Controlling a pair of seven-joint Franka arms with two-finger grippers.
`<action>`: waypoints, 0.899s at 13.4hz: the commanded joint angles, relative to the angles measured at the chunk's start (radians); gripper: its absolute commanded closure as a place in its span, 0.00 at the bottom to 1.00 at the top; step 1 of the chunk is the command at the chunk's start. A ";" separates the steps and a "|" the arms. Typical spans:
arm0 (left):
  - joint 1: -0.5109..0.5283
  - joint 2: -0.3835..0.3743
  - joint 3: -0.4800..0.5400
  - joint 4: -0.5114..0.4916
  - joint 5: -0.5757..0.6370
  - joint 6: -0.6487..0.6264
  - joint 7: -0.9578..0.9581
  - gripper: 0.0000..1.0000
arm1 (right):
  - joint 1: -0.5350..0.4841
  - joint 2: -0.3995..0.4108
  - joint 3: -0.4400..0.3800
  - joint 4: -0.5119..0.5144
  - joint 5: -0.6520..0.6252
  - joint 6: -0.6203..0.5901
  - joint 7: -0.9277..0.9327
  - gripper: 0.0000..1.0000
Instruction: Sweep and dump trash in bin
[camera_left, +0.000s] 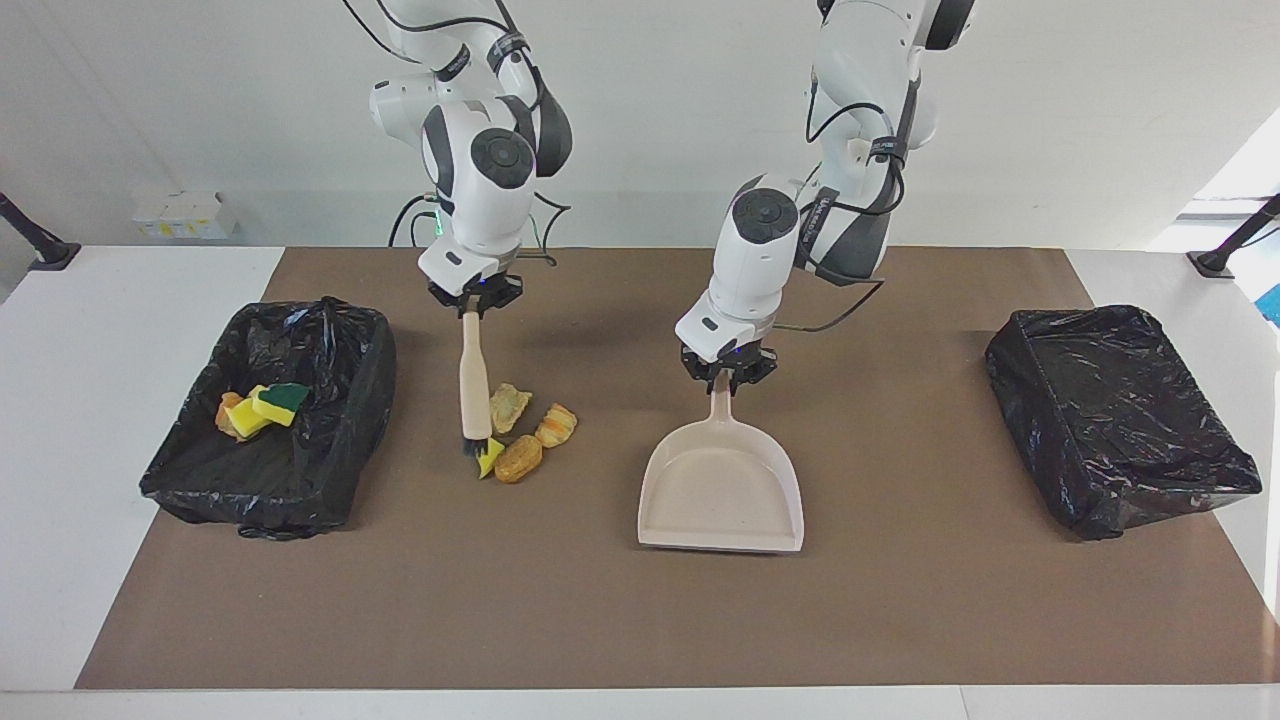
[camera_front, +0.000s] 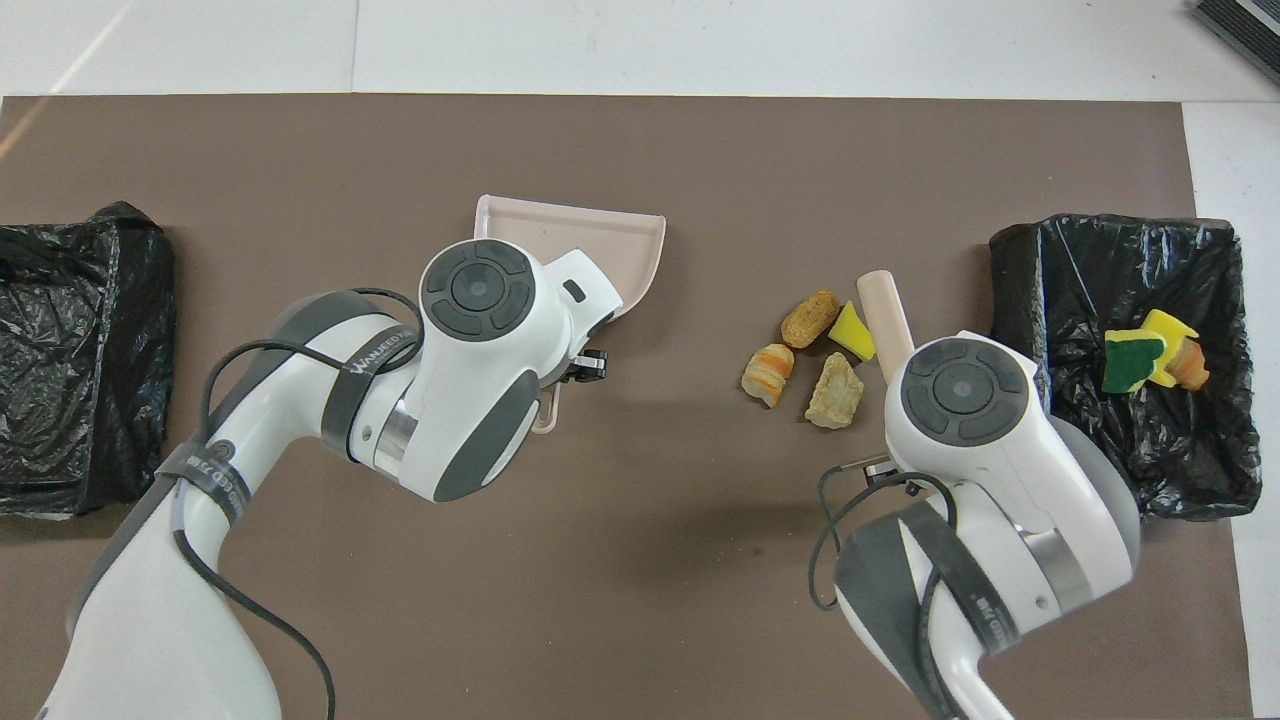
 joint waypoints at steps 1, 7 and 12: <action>0.067 -0.044 0.004 0.008 0.015 -0.071 0.307 1.00 | -0.046 0.080 0.017 0.014 -0.124 0.071 -0.051 1.00; 0.122 -0.068 0.004 -0.018 0.009 -0.094 0.893 1.00 | -0.034 0.132 0.023 0.002 0.096 0.101 -0.029 1.00; 0.072 -0.146 0.001 -0.157 0.047 -0.081 1.201 1.00 | 0.064 0.172 0.023 0.011 0.318 0.118 0.035 1.00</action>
